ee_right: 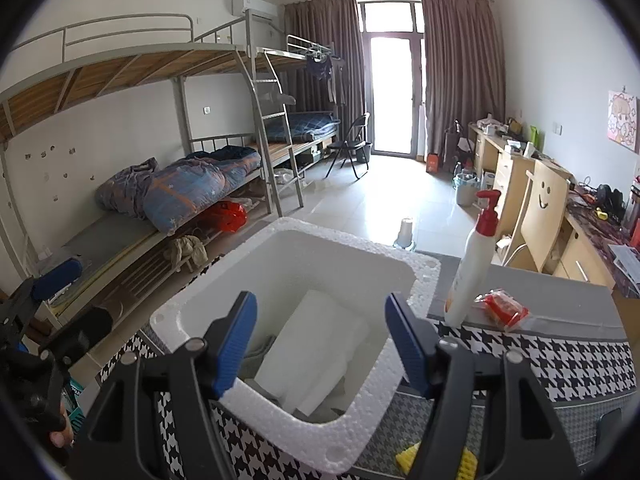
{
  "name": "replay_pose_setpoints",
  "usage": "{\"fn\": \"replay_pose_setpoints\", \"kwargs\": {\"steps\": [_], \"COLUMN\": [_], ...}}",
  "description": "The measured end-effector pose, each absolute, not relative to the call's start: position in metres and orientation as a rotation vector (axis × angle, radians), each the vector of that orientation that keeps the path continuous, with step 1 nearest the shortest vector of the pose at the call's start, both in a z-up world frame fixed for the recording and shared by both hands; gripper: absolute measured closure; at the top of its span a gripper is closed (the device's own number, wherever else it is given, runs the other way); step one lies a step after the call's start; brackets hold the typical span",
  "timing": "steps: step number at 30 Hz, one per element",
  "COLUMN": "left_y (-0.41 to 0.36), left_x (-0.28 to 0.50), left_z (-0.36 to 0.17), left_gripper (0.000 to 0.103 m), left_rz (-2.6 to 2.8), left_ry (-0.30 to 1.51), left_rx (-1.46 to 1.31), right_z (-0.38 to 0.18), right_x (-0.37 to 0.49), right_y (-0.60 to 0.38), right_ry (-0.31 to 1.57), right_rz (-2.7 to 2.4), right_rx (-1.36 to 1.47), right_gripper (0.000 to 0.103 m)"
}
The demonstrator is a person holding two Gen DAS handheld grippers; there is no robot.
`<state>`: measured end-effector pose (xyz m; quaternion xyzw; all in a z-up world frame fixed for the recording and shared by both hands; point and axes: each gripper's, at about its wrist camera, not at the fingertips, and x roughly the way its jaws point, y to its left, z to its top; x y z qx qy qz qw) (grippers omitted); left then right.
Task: Organize soft objects
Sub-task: 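Move the right gripper back down to the blue face mask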
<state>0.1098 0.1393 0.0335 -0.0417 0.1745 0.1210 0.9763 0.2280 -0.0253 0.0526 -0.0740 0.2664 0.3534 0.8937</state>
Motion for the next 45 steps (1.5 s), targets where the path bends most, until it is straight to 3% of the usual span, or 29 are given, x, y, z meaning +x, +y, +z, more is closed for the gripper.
{"fn": "replay_pose_setpoints", "kwargs": {"steps": [30,34,45], "left_y": [0.068,0.065,0.041], "left_x": [0.105,0.102,0.101], "left_z": [0.048,0.051,0.052], "left_gripper": [0.001,0.001,0.001], "left_rz": [0.106,0.098,0.076], "left_ry": [0.292,0.274,0.268], "left_rx": [-0.01,-0.029,0.007], "right_z": [0.07,0.068,0.059], "right_x": [0.18,0.176,0.164], "right_y": [-0.116,-0.125,-0.149], "right_ry": [0.426,0.412,0.394], "right_rz": [0.623,0.6,0.546], "right_rx": [-0.091,-0.086,-0.077], "right_gripper": [0.03,0.021,0.02]}}
